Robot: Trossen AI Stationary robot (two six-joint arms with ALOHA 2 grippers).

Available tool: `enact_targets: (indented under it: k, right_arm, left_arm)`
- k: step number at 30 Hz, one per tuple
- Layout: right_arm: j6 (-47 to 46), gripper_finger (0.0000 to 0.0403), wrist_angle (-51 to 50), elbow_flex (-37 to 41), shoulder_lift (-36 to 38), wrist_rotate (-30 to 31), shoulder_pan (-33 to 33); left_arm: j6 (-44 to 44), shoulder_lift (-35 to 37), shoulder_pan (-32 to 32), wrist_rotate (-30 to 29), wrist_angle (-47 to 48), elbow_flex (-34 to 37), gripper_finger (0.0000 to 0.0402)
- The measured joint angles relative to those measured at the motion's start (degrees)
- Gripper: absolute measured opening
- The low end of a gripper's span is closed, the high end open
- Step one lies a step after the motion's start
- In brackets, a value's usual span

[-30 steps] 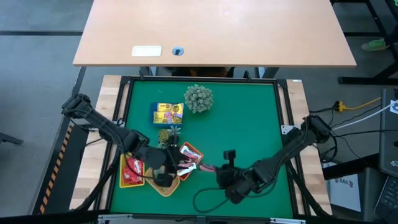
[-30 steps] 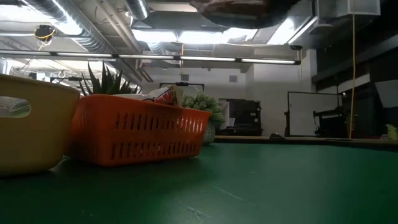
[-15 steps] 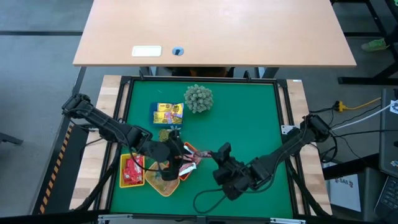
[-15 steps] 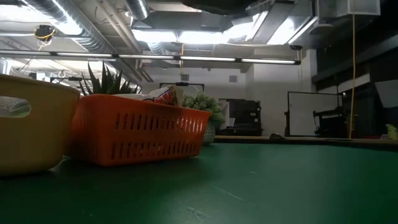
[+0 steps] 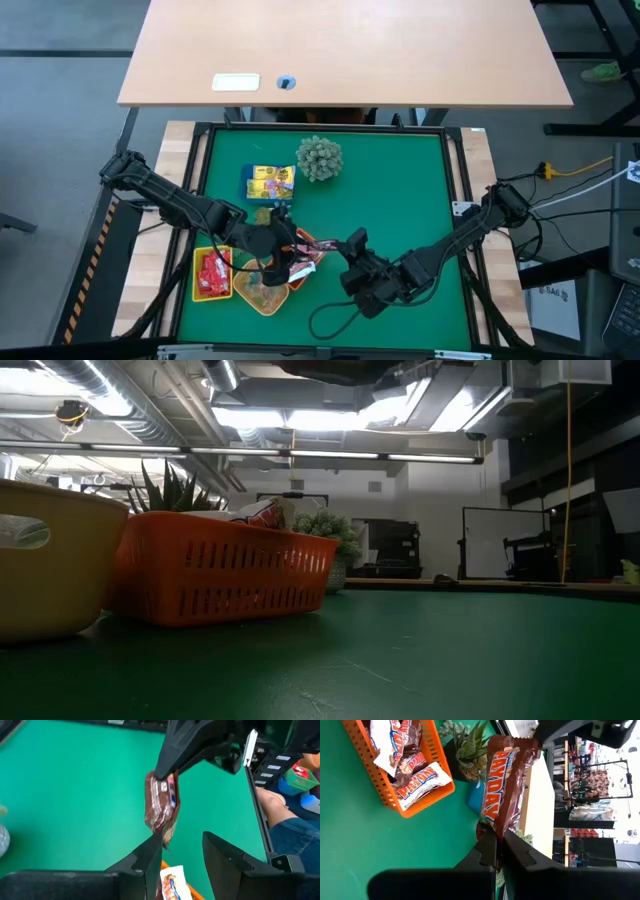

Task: Sort candy
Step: Put the brown chocolate into the orange bin

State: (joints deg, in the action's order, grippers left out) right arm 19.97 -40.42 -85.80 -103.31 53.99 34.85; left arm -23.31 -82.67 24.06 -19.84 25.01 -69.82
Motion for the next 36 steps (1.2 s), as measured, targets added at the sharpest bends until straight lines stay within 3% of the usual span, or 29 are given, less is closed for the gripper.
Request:
enact_targets:
  k: [7, 29, 36]
  right_arm:
    - [0.02, 0.0009, 0.60, 0.00, -0.02, -0.03, 0.00]
    - [4.59, 0.0009, 10.58, 0.00, -0.02, -1.08, -1.97]
    - [4.59, 0.0009, 10.84, 0.00, -0.02, -1.10, -1.90]
  left_arm:
    - [-6.63, 0.00, 0.02, -0.02, 4.54, 0.00, 0.0127]
    - [-6.13, 0.00, -0.05, 0.00, 3.18, 0.00, 0.0125]
    - [-6.08, 0.00, -0.05, -0.02, 3.20, 0.00, 0.0063]
